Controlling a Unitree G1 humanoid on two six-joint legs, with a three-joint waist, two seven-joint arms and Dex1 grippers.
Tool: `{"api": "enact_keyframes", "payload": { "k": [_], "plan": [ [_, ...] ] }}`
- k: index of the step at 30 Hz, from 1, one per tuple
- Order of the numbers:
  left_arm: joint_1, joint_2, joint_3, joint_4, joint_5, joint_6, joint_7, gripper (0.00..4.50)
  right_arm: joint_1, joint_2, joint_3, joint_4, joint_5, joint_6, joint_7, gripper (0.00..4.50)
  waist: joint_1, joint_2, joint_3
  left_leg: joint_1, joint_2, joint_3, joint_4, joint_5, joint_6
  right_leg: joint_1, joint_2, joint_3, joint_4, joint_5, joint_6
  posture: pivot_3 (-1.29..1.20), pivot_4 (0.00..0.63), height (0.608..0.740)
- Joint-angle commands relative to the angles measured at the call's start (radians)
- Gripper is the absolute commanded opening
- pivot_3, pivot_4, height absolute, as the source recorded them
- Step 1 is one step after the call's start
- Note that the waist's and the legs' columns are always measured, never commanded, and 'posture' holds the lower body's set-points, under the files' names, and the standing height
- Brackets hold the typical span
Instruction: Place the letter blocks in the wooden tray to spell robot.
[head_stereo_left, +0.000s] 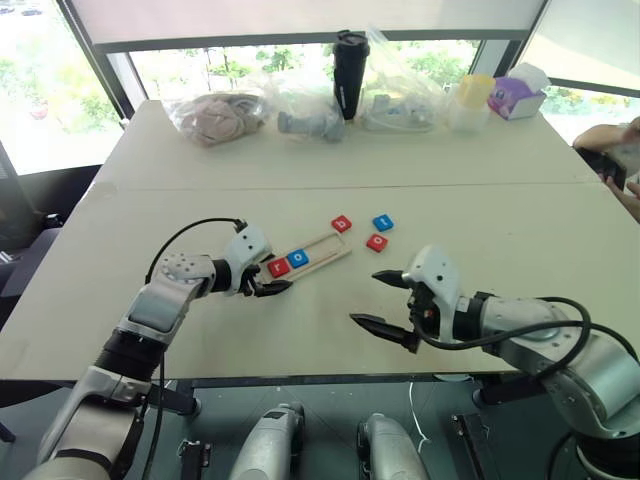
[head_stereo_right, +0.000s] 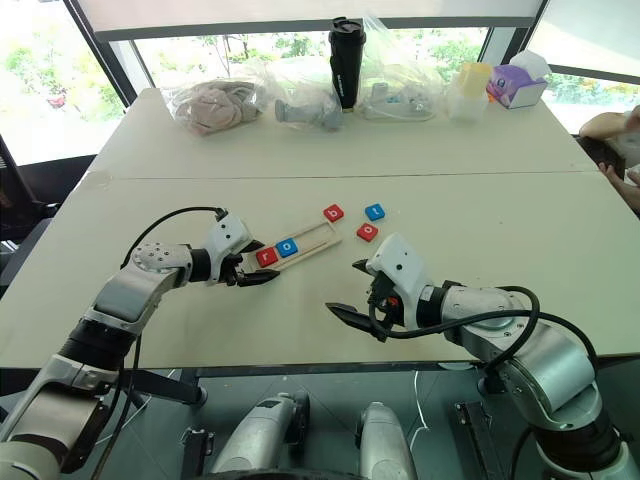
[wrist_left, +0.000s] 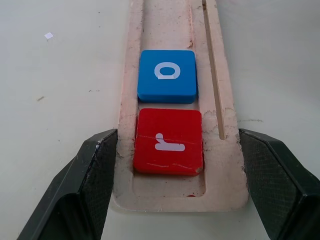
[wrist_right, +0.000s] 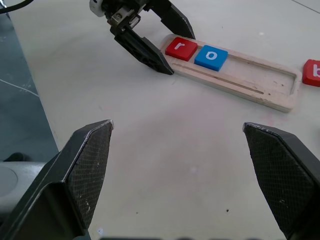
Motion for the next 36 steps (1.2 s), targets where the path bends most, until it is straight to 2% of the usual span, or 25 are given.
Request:
{"api": "enact_keyframes", "payload": {
  "k": [1,9,15,21,23,24,30,33,36],
  "plan": [
    [0.019,0.015,0.002,0.007,0.005,0.026,-0.029,3.14,0.016,-0.030,-0.066,0.012,0.006,-0.021,0.019,4.32,-0.001,0.000,0.000,0.000,0.000,0.000,0.000,0.000,0.000,0.000,0.000,0.000,0.000,0.000,0.000,0.00,0.150,0.740],
    [0.088,0.195,-0.030,-0.066,0.015,-0.259,-0.320,3.14,0.076,-0.107,-0.132,0.085,-0.023,-0.076,0.075,4.32,-0.005,0.000,0.000,-0.001,0.000,0.000,-0.002,0.000,0.000,-0.001,0.000,0.000,0.000,0.000,0.000,0.00,0.150,0.740],
    [0.090,0.248,-0.049,-0.018,0.046,-0.378,-0.428,3.14,0.092,-0.098,-0.121,0.104,-0.033,-0.101,0.075,4.32,-0.002,0.000,0.000,-0.001,0.000,0.000,-0.002,0.000,0.000,-0.001,-0.001,0.000,-0.002,0.000,-0.001,0.00,0.150,0.740],
    [0.062,0.221,-0.055,0.037,0.067,-0.428,-0.452,3.14,0.100,-0.093,-0.117,0.118,-0.041,-0.117,0.078,4.32,-0.002,0.000,0.000,-0.001,0.000,0.000,-0.002,-0.001,0.000,-0.001,-0.001,0.000,-0.003,0.000,-0.001,0.00,0.150,0.740],
    [0.057,0.208,-0.055,0.040,0.067,-0.417,-0.453,4.17,0.102,-0.091,-0.116,0.119,-0.042,-0.118,0.077,4.32,-0.002,0.000,0.000,-0.001,0.000,0.000,-0.002,-0.001,0.000,-0.001,-0.001,0.000,-0.003,0.000,0.000,0.00,0.150,0.740],
    [0.056,0.207,-0.057,0.038,0.068,-0.408,-0.456,4.46,0.103,-0.090,-0.117,0.118,-0.042,-0.117,0.076,4.32,-0.001,0.000,0.000,-0.001,0.000,0.000,-0.002,-0.001,0.001,-0.001,-0.001,0.000,-0.003,0.000,0.000,0.00,0.150,0.740],
    [0.050,0.205,-0.025,0.027,0.070,-0.371,-0.427,4.46,0.109,-0.089,-0.124,0.113,-0.037,-0.112,0.076,4.32,0.000,0.000,0.000,-0.001,0.000,0.000,-0.002,-0.001,0.001,0.000,-0.001,0.000,-0.003,0.000,0.000,0.00,0.150,0.740],
    [0.057,0.256,0.073,-0.070,-0.057,-0.166,-0.455,4.46,0.087,-0.089,-0.125,0.136,-0.042,-0.121,0.081,4.32,-0.004,-0.001,0.000,-0.001,0.000,0.000,-0.001,-0.001,0.001,0.000,-0.001,0.000,-0.002,0.000,0.000,0.00,0.150,0.740],
    [0.075,0.337,0.249,-0.169,-0.281,0.117,-0.485,4.46,-0.024,-0.027,-0.095,0.229,-0.068,-0.156,0.049,4.32,-0.024,-0.004,0.002,-0.002,0.000,0.000,-0.001,0.000,0.001,-0.002,0.000,0.000,-0.001,0.000,0.000,0.00,0.150,0.740]
  ]
}}
